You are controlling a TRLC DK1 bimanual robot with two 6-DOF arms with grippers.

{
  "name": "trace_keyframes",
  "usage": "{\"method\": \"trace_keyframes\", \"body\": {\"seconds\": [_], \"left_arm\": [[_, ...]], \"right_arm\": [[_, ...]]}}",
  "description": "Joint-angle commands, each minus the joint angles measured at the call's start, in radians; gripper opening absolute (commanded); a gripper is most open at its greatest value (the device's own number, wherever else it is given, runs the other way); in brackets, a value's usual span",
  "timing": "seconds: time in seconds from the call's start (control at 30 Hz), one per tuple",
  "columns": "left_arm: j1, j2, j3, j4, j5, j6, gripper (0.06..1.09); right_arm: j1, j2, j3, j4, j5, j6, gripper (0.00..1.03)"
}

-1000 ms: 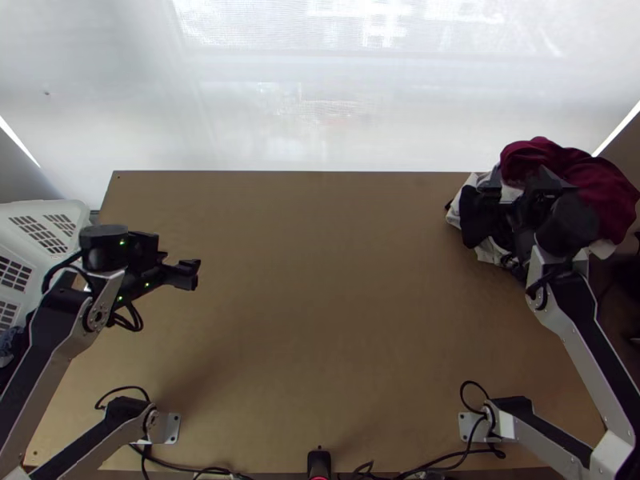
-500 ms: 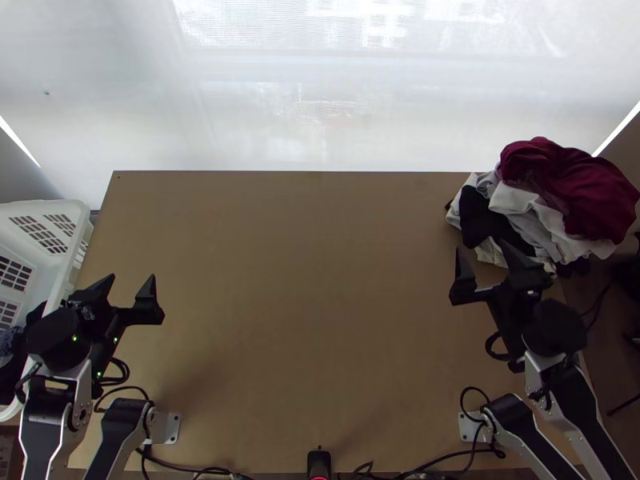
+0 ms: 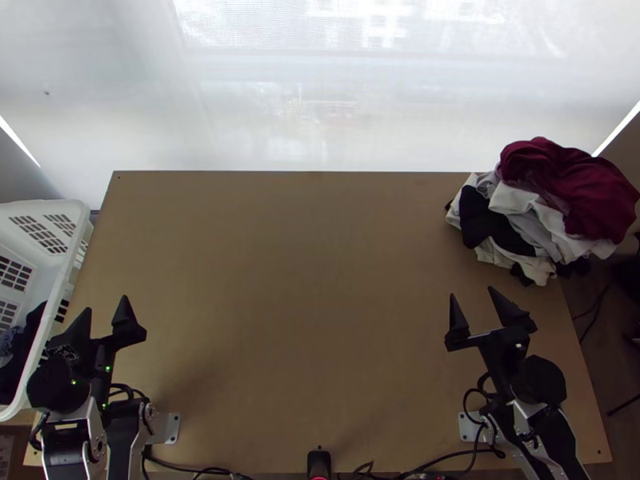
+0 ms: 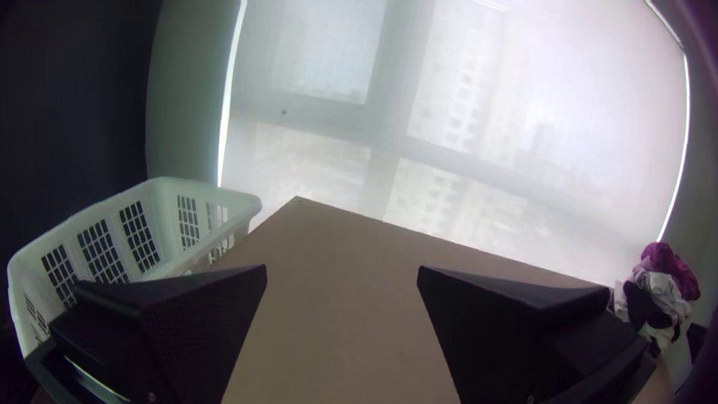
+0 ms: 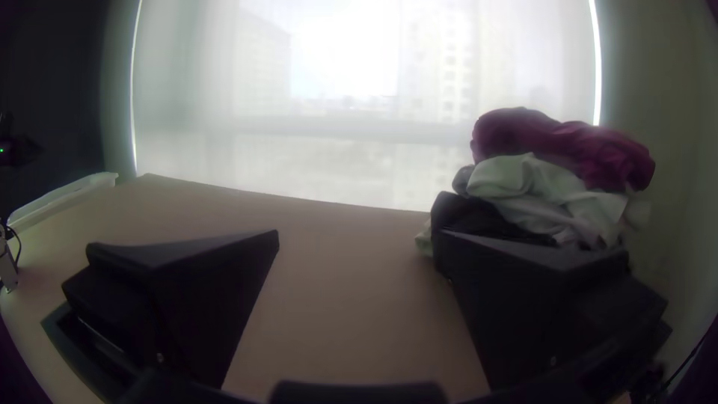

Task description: Fold the t-shirt

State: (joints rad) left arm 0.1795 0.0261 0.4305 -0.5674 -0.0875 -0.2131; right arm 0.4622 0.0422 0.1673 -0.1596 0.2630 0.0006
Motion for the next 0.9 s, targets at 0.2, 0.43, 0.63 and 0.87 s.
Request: {"method": "trace_keyframes", "body": {"seconds": [0.2, 0.43, 0.63, 0.87], "left_arm": [[0.106, -0.031, -0.078, -0.026, 0.003, -0.055, 1.04], [0.115, -0.029, -0.176, -0.003, 0.005, -0.083, 1.04], [0.13, -0.029, -0.176, -0.003, 0.005, -0.092, 1.04], [0.129, -0.029, -0.176, -0.003, 0.005, -0.092, 1.04]], "right_arm": [[-0.003, -0.045, -0.072, -0.046, 0.005, 0.061, 0.98], [-0.05, -0.045, -0.072, -0.047, 0.004, 0.062, 0.98], [-0.105, -0.044, -0.072, -0.047, 0.004, 0.068, 0.98], [-0.105, -0.044, -0.072, -0.047, 0.005, 0.068, 0.98]]}}
